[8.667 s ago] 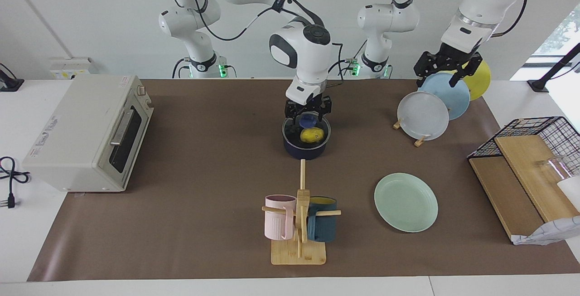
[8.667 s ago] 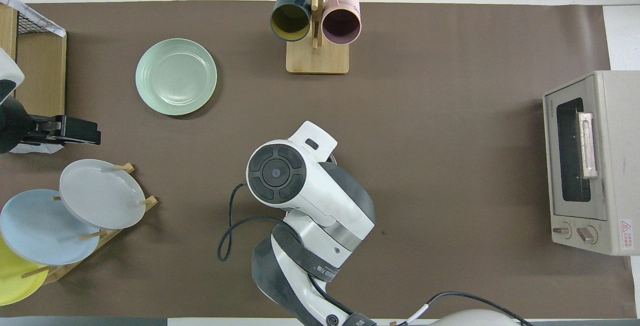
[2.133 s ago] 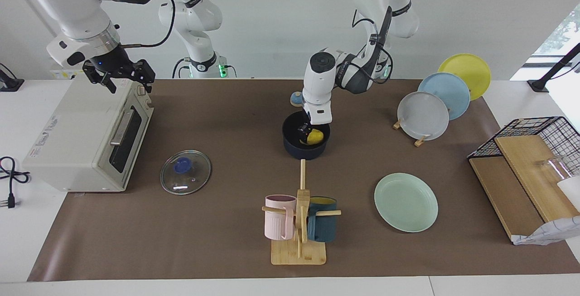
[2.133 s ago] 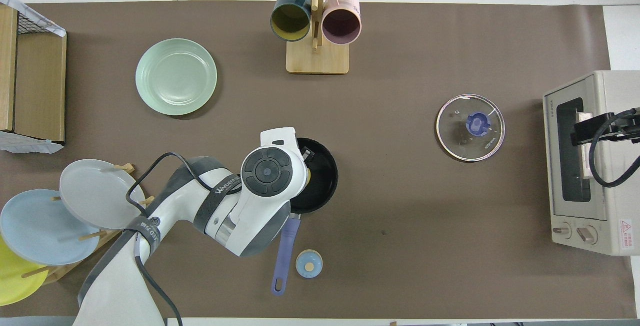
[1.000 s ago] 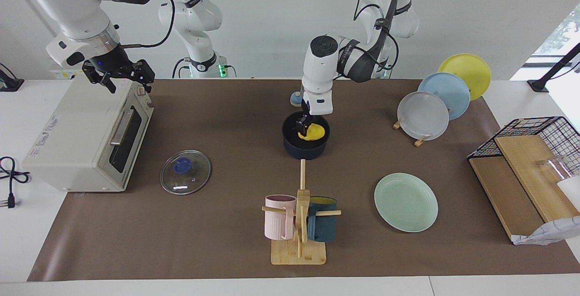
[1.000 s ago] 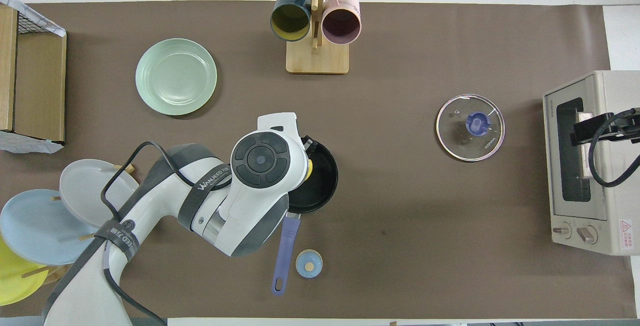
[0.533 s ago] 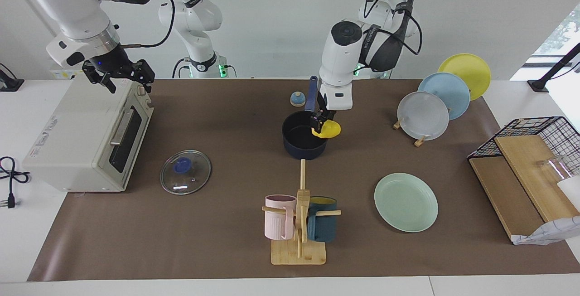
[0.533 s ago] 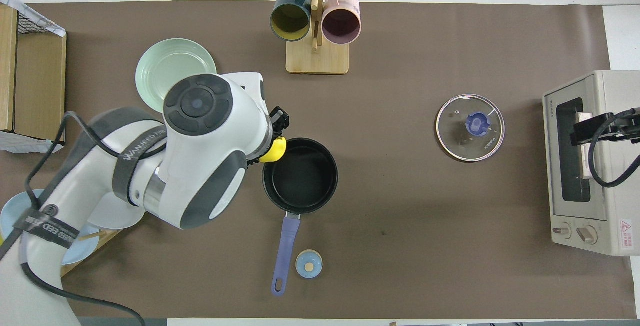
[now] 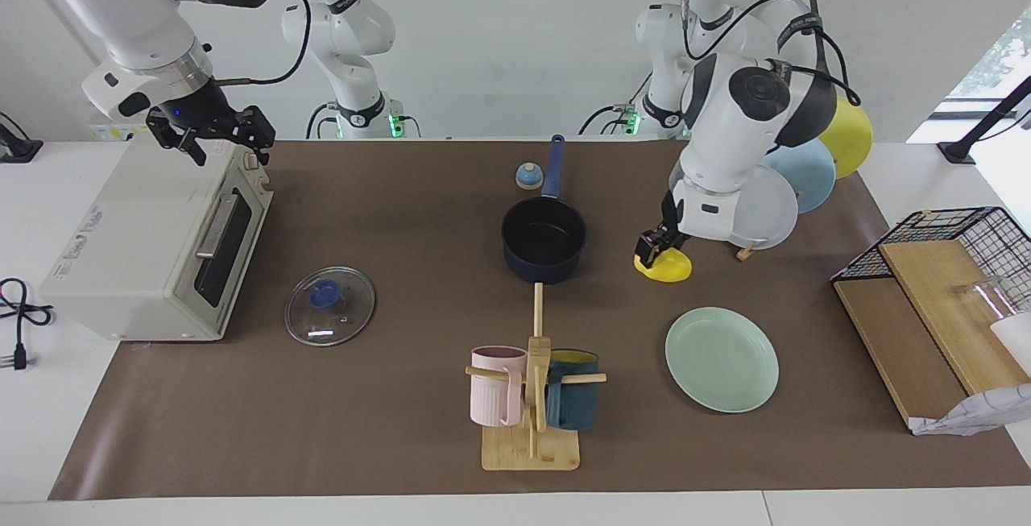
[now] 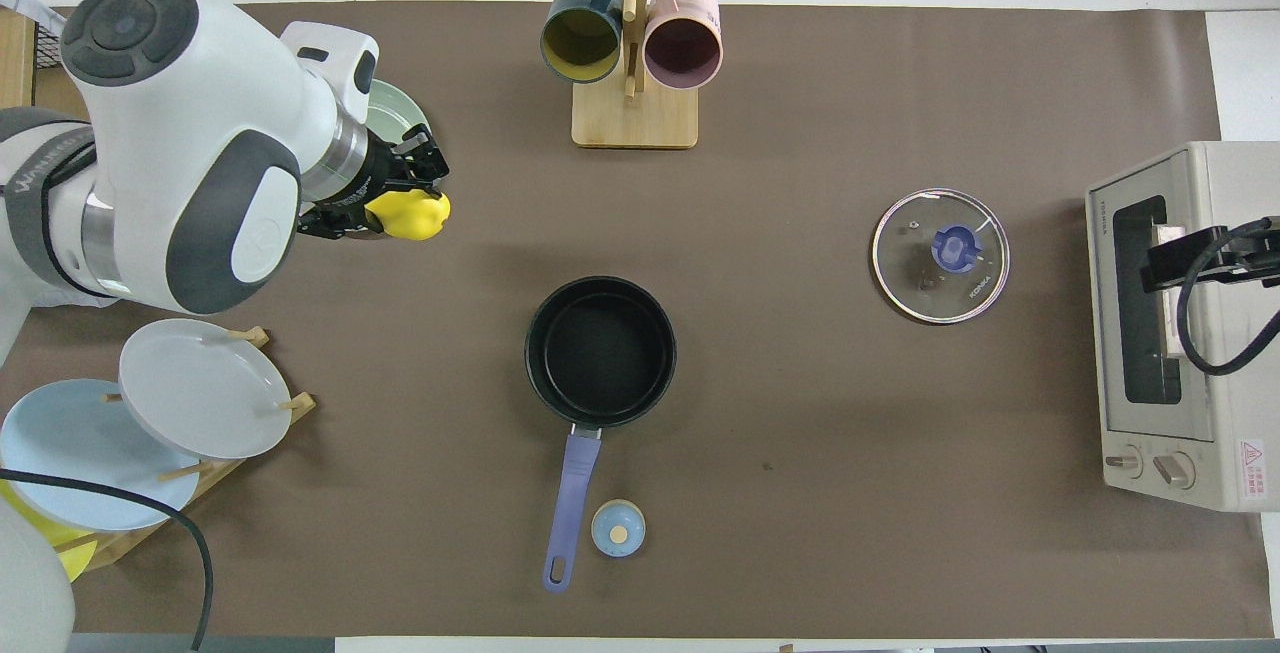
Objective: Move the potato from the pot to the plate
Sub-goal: 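Carry the potato with the left gripper over the pale green plate, then lower the potato onto the plate and open the left gripper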
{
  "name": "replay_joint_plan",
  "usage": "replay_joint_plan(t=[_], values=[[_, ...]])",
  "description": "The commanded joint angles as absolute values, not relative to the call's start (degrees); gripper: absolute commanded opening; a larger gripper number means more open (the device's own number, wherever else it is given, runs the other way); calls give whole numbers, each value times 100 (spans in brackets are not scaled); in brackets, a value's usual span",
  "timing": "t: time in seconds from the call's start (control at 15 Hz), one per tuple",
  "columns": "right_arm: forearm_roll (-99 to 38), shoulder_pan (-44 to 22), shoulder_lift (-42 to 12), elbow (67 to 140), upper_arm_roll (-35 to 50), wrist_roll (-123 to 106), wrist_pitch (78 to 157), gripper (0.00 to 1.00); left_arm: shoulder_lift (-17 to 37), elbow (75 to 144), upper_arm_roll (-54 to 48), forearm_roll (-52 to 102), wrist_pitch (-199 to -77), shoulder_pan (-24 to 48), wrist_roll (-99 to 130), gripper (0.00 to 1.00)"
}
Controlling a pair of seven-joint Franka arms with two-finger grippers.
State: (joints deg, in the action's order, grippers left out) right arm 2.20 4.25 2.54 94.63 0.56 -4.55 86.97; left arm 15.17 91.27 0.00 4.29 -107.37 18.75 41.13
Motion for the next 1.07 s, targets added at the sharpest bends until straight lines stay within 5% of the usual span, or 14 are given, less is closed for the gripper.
replay_joint_plan(t=[0.0,0.47,1.0], values=[[132,492,396,9642,79,-387,8789,100,2151,8482,-62,492,-10853,1434,3114,0],[132,492,396,9642,79,-387,8789,100,3286,7857,-61,80,-11722,1037,1776,0],[123,492,396,9642,79,-387,8789,100,3445,8323,-62,-185,-12577,905,1389,2]])
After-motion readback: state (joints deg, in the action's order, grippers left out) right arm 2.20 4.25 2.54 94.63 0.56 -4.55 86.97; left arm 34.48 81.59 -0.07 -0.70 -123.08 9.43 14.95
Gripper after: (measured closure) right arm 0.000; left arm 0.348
